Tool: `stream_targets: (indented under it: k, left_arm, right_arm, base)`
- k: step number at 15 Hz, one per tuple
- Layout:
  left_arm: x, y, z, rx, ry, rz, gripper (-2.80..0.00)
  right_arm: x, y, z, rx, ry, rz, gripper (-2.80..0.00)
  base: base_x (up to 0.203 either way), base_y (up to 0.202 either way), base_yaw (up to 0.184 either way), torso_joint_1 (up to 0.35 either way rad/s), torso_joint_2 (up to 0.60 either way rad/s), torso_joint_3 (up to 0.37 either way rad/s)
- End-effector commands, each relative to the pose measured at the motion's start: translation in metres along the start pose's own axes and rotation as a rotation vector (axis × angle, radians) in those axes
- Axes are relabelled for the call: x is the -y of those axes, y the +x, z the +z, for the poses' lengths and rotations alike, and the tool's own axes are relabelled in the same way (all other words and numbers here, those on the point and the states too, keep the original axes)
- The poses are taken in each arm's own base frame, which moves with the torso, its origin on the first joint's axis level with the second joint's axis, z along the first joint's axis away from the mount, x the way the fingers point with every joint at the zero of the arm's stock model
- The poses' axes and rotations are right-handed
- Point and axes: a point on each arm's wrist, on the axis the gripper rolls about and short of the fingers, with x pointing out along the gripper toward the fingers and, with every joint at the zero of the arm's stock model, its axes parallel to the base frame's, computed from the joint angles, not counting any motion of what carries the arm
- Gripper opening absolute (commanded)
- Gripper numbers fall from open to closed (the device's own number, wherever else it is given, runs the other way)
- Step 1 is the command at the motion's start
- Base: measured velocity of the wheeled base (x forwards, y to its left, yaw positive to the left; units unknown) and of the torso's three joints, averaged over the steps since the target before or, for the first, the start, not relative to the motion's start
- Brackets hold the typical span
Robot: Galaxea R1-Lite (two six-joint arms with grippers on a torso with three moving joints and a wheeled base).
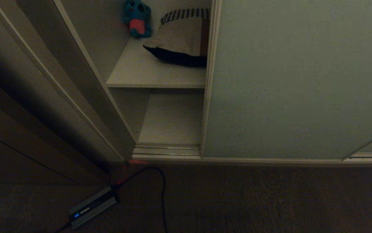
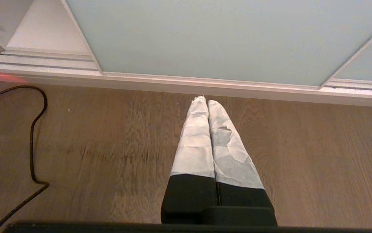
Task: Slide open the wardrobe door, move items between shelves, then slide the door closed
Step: Close the door
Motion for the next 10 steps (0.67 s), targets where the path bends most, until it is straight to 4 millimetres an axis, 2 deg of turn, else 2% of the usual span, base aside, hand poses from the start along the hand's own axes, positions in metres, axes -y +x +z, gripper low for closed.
stream_targets:
  k: [1,4,5,6,8,10]
  left_arm:
    - [0.0,0.0,0.0,-0.002,0.0,0.001,-2.8]
    - [0.0,-0.001,0.004,0.018,0.012,-0.001,-2.8]
    - [0.0,-0.004,0.018,0.059,0.012,-0.015,-2.8]
    - [0.001,-0.011,0.042,0.122,0.014,-0.044,-2.8]
    - [0.003,-0.023,0.106,0.239,0.021,-0.125,-2.8]
    - [0.005,-0.01,0.16,0.236,0.018,-0.197,-2.8]
  right_arm:
    - [0.0,0.0,-0.001,-0.005,0.0,0.0,-2.8]
    - [0.0,0.0,-0.001,-0.005,0.0,0.0,-2.8]
    - [0.0,0.0,-0.001,-0.005,0.0,0.0,-2.8]
    - [0.0,0.0,-0.001,-0.005,0.0,0.0,-2.8]
    - [0.0,0.0,-0.001,-0.005,0.0,0.0,-2.8]
    - [0.0,0.0,-0.001,-0.005,0.0,0.0,-2.8]
  base:
    - [0.0,0.0,0.0,0.0,0.0,0.0]
    - [0.0,0.0,0.0,0.0,0.0,0.0]
    - [0.0,0.0,0.0,0.0,0.0,0.0]
    - [0.0,0.0,0.0,0.0,0.0,0.0]
    - [0.0,0.0,0.0,0.0,0.0,0.0]
    - [0.0,0.0,0.0,0.0,0.0,0.0]
